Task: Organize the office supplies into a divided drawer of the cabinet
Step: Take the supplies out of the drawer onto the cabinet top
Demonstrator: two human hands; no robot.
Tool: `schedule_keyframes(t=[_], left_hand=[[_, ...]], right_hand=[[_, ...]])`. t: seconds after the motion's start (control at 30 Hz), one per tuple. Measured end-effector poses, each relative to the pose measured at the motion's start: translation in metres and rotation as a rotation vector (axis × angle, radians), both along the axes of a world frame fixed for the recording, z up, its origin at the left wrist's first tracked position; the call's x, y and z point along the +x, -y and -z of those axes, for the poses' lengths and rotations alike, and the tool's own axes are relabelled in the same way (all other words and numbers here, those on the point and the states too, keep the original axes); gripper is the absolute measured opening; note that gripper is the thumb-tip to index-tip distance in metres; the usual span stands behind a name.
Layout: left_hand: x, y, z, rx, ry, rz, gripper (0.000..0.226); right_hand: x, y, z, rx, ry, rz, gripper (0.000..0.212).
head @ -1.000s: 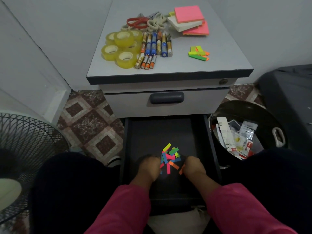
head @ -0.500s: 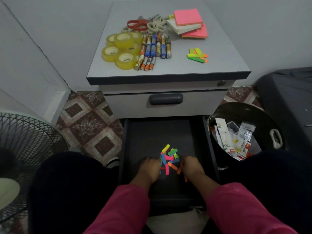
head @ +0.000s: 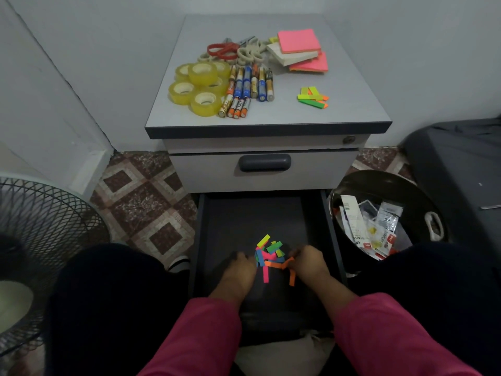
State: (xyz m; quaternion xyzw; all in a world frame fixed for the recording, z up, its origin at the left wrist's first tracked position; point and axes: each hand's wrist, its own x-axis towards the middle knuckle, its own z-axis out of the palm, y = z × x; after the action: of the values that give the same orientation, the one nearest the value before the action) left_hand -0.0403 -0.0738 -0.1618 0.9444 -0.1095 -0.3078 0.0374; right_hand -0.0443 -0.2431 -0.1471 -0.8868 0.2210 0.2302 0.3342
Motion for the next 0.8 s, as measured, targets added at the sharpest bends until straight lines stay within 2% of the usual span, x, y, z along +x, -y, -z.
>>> schedule_keyframes(t=[0.17, 0.37, 0.67, 0.8], left_hand=[[0.004, -0.002, -0.001, -0.081, -0.041, -0.102, 0.033], [0.008, -0.009, -0.005, -0.017, -0.076, -0.245, 0.03], [0.0, -0.004, 0.004, -0.017, -0.05, -0.194, 0.025], [0.0, -0.005, 0.001, -0.042, -0.075, -0.281, 0.025]], right_hand=[[-0.001, 0.0, 0.0, 0.035, 0.03, 0.029, 0.014], [0.0, -0.001, 0.0, 0.067, 0.043, 0.061, 0.018], [0.0, -0.004, 0.0, 0.087, 0.035, 0.054, 0.017], [-0.001, -0.004, -0.003, 0.107, 0.051, 0.049, 0.019]])
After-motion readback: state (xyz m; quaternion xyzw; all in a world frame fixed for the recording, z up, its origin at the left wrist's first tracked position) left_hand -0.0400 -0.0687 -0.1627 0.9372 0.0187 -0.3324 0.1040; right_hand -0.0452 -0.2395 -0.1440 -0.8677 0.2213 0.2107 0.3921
